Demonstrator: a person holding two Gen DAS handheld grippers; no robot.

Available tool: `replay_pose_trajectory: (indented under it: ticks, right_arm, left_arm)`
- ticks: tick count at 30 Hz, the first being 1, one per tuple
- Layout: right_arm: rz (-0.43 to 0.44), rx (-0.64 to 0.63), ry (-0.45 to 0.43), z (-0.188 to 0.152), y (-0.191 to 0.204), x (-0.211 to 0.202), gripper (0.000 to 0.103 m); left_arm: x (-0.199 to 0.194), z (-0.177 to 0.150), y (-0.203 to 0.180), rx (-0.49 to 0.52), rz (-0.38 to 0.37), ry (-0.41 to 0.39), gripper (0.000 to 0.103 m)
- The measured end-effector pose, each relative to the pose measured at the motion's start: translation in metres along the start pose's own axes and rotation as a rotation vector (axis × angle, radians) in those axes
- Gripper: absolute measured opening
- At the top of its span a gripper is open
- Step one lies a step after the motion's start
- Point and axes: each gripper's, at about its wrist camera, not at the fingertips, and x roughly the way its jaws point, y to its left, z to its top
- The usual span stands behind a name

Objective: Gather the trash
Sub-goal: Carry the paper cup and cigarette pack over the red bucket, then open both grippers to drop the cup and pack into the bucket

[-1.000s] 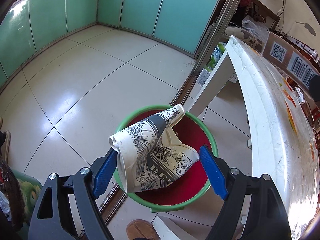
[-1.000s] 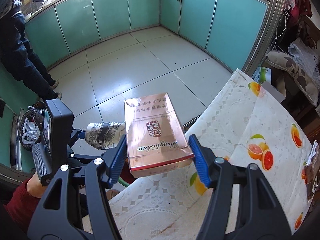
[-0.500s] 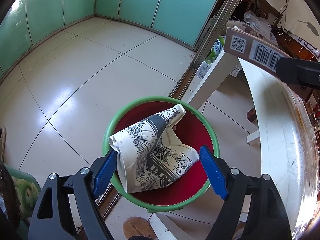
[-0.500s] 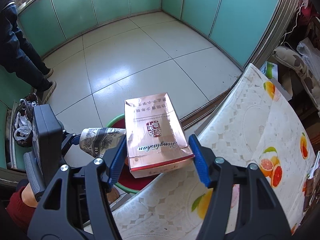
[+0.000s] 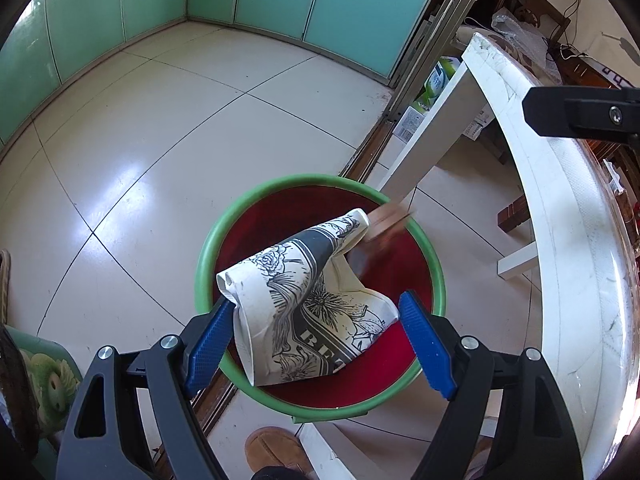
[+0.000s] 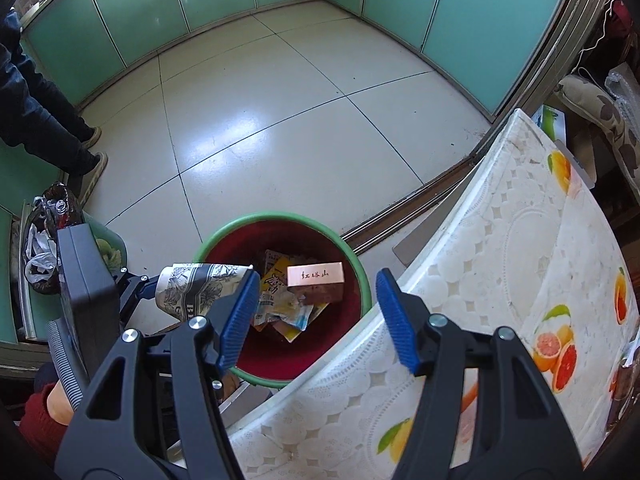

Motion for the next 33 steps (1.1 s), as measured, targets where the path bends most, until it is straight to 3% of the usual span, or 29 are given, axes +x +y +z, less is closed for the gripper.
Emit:
replay_pose_trajectory:
  ticks: [11, 27, 33]
  right_arm:
    - [-0.001, 0.010, -0.048, -0.008, -0.002, -0.021, 0.056]
    - [-0.020, 0.030, -0.104, -0.032, -0.003, -0.039, 0.069]
    - [0.000, 0.055, -0.119, -0.046, -0.007, -0.045, 0.070]
  left_arm:
    - [0.002, -0.003, -0.001, 0.008, -0.003, -0.003, 0.078]
    - [0.023, 0.001, 0.002, -0.023, 0.006, 0.041, 0.077]
    - [0.028, -0.001, 0.001, -0.015, 0.009, 0.055, 0.077]
